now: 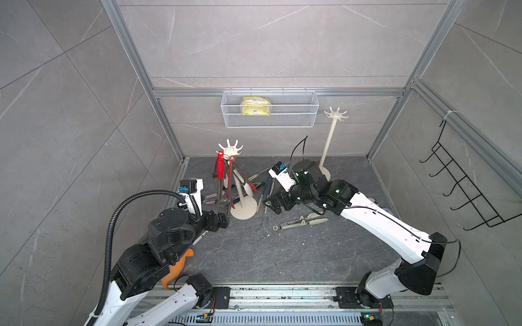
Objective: Hang food tongs on kitchen utensil racks
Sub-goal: Hang the food tongs on the rack, then pick up the food tongs from the center of the board.
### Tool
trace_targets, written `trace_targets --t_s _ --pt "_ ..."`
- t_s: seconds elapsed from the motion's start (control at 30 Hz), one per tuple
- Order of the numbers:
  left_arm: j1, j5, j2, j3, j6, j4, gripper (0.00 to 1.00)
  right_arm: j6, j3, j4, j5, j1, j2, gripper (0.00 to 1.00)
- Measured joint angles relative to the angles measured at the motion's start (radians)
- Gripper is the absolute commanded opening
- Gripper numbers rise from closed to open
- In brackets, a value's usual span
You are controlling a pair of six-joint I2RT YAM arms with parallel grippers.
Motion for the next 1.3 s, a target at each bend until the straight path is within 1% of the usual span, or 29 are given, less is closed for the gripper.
trace_targets --t_s 0.23,0.4,0.67,0.83,1.0,1.3 --pt "0.0 -0.002 0.0 0.0 0.006 -0.002 0.99 -0.036 -0.069 -0.066 -0.011 -0.025 -0.047 1.0" --pt "0.0 -0.002 0.0 0.0 0.006 -0.005 0.99 -0.108 -0.118 -0.122 -0.01 -0.054 -0.061 0.97" --pt "0.0 -0.004 0.0 0.0 0.006 -0.005 0.99 -0.298 -0.203 -0.177 -0.027 -0.144 -0.061 0.96" --pt "0.0 -0.005 0.0 0.0 0.006 -0.008 0.99 -0.44 -0.209 -0.246 -0.053 -0.183 -0.05 0.94" --pt "0.0 -0.013 -0.009 0.0 0.006 -0.01 0.99 -0.562 -0.219 -0.299 -0.062 -0.218 0.002 0.92" --pt "0.0 -0.027 -0.03 0.0 0.005 -0.035 0.99 -0.737 -0.294 -0.297 -0.063 -0.298 0.011 0.89"
